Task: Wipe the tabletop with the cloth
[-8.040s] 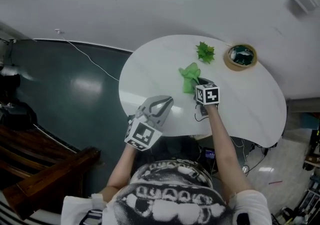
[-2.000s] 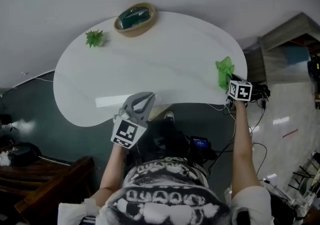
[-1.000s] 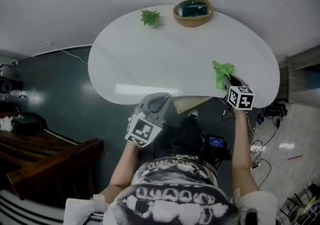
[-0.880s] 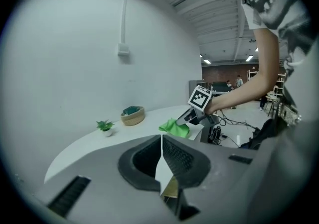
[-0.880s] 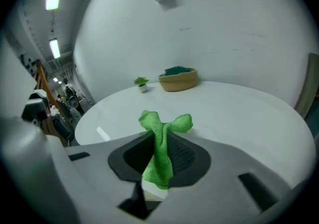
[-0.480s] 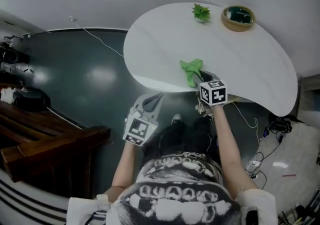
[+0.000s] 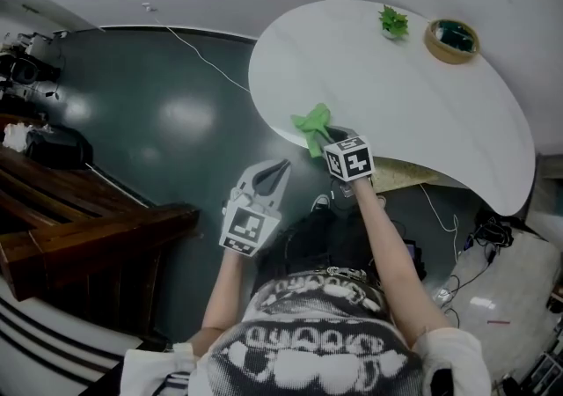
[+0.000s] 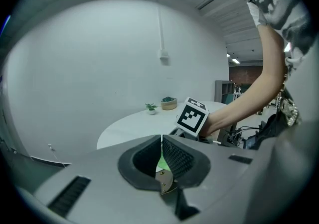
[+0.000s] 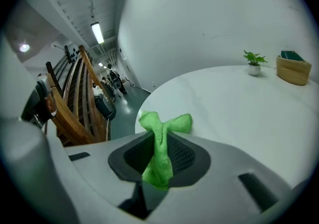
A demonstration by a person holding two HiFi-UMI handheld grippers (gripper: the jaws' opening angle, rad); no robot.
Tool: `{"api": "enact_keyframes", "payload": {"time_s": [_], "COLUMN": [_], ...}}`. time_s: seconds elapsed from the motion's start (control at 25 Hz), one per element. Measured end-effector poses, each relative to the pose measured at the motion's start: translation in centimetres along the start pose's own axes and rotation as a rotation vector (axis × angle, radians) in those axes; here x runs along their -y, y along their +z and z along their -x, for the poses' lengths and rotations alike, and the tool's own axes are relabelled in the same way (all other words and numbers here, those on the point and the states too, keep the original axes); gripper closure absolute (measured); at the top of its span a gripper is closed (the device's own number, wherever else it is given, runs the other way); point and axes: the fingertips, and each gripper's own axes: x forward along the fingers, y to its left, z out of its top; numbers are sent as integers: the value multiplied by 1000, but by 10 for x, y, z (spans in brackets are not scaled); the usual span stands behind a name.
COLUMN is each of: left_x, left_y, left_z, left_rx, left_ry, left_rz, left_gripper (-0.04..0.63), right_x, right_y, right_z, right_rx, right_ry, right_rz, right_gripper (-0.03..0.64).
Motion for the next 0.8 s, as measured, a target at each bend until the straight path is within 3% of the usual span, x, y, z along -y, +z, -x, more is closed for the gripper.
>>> {"api": "enact_keyframes", "payload": {"time_s": [0.36,0.8], "left_x": [18,105], "left_y": [3,52], "left_z": [-10,-72], "left_rx": [19,70], "left_ry": [-58,-233], "left_rz": [-3,-87], "left_gripper": [586,586], "right_x": [42,144], "right_y": [-36,-88], "right_z": [23,129], "right_rx": [-48,-29], "right_ry": [-95,-268], "right_rz": [-58,-165], "right_gripper": [538,538]}}
